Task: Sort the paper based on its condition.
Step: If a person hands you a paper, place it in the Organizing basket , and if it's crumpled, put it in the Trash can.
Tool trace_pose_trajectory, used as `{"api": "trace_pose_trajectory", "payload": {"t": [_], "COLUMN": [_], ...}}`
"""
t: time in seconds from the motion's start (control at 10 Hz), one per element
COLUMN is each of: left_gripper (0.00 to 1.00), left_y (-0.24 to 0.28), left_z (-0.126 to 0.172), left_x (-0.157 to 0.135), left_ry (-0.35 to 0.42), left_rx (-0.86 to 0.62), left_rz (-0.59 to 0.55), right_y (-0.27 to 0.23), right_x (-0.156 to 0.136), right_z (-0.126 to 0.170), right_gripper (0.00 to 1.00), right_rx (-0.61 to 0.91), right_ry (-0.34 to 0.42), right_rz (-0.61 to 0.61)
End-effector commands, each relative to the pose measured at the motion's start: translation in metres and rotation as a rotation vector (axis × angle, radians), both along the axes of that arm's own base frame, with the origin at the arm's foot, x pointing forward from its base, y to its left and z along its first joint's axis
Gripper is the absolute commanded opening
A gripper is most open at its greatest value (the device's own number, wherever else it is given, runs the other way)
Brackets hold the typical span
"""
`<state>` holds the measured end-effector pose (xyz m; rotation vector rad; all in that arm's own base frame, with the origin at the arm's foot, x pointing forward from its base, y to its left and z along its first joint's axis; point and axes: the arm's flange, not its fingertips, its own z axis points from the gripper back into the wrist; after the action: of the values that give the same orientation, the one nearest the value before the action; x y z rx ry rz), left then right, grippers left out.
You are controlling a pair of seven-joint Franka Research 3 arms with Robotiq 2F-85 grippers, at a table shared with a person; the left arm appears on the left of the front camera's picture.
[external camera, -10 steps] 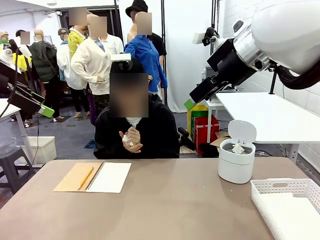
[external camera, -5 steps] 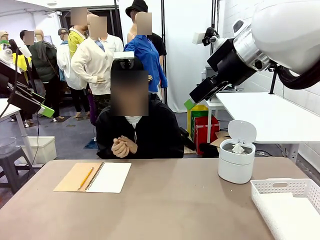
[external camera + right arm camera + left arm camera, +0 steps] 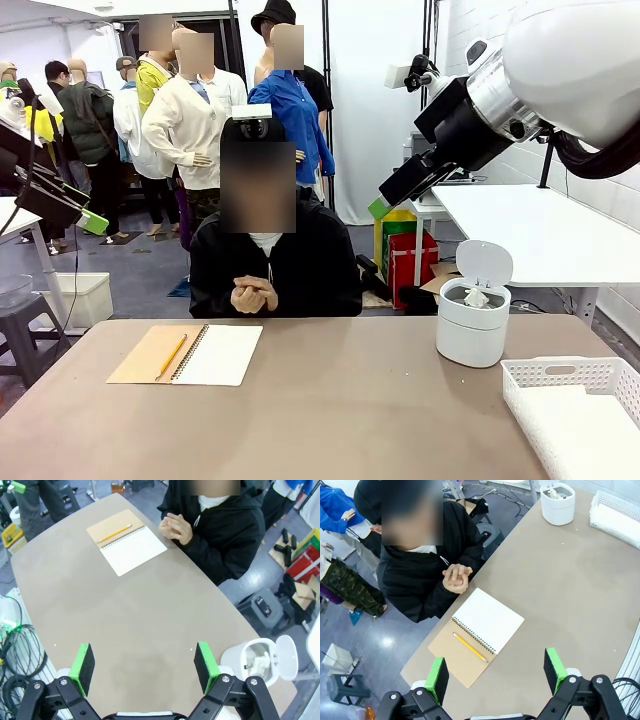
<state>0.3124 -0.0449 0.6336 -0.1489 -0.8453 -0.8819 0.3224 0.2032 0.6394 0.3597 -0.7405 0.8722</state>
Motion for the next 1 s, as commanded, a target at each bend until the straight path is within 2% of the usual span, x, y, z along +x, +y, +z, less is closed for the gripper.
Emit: {"api": "trace_pose_trajectory", "payload": {"t": [0.0, 0.9], "left_gripper": [1.0, 1.0], "left_y": [0.0, 0.0], "left_z": [0.0005, 0.0005], "left_x": [-0.0005, -0.0005], "left_ry": [-0.003, -0.003], "left_rx": [-0.002, -0.002], "left_rz": [0.009, 0.009], "right_y": [0.0005, 0.0005], "right_x": [0.0002, 0.0002], "right_z": [-0.0004, -0.0004], "right_gripper": [1.0, 1.0], "right_rx": [0.0, 0.0], "right_ry": [0.001, 0.001], "right_rz": [0.001, 0.001]}}
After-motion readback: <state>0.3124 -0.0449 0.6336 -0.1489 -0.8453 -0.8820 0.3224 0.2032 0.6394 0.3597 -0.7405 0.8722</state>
